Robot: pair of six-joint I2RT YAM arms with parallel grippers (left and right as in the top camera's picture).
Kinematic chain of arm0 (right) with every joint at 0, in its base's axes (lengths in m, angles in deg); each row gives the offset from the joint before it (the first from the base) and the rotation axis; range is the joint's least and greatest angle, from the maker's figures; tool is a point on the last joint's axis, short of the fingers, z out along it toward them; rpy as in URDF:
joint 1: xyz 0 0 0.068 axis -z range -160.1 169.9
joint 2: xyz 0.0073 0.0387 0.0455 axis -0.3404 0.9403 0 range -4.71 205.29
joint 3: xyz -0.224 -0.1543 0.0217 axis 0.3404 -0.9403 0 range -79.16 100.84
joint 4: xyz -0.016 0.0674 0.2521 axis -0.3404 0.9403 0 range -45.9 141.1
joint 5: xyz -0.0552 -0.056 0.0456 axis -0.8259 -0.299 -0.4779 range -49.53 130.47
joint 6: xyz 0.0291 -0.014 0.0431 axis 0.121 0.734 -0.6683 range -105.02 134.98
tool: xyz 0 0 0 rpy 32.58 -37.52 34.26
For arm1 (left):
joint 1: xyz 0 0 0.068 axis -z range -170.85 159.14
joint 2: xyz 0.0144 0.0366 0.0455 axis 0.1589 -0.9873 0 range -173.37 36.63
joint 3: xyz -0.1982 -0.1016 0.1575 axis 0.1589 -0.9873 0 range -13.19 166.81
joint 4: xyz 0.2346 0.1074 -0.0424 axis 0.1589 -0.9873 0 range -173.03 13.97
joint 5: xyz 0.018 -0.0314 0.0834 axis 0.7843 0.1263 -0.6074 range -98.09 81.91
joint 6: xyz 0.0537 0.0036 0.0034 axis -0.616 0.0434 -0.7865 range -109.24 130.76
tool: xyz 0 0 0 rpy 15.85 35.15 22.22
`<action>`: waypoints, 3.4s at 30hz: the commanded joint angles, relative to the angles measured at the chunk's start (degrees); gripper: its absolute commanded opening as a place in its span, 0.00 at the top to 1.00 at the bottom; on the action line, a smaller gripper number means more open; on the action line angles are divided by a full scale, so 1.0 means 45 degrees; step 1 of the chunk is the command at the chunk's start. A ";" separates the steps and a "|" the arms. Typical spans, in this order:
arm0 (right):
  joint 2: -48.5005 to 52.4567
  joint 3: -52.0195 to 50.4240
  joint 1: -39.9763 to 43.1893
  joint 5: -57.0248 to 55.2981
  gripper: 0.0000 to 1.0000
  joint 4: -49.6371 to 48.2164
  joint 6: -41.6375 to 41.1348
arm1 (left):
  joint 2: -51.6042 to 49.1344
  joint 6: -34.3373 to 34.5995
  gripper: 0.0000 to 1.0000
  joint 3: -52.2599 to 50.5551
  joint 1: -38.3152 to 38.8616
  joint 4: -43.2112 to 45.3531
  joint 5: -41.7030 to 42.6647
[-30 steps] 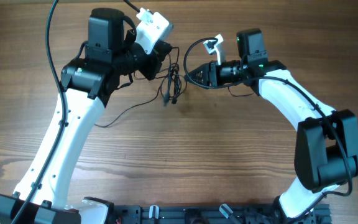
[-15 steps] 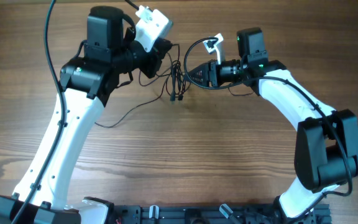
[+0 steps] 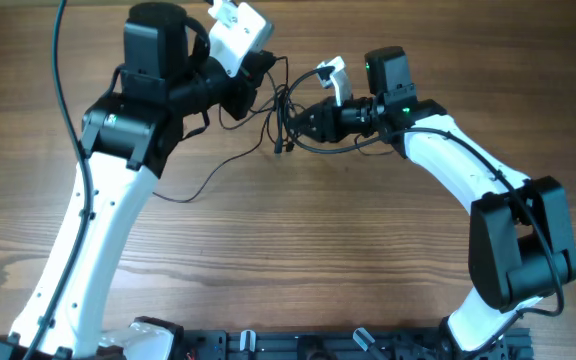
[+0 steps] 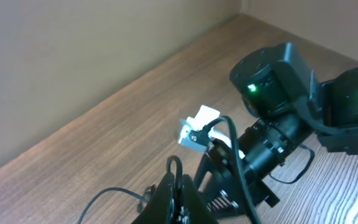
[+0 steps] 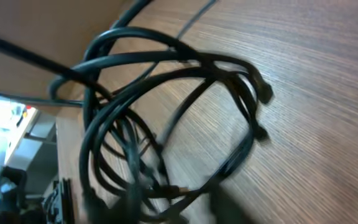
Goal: Untangle cables
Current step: 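Pull the grippers apart outward, stretching a cable between them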
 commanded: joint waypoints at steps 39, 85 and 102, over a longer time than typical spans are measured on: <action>-0.0962 0.0160 0.3789 0.5702 0.96 -0.0899 -0.2380 | -0.1841 0.0005 0.52 0.0364 -0.2220 -0.2259 0.2424; -0.1506 0.0155 0.3487 0.8306 0.95 -0.8495 -0.9330 | -0.4862 -0.0602 0.96 0.0345 0.0306 -0.0185 0.2841; -0.1506 0.0136 0.4668 0.3798 0.96 -0.1229 -0.3502 | -0.0612 -0.0180 0.96 0.0345 -0.5382 -0.2030 0.0797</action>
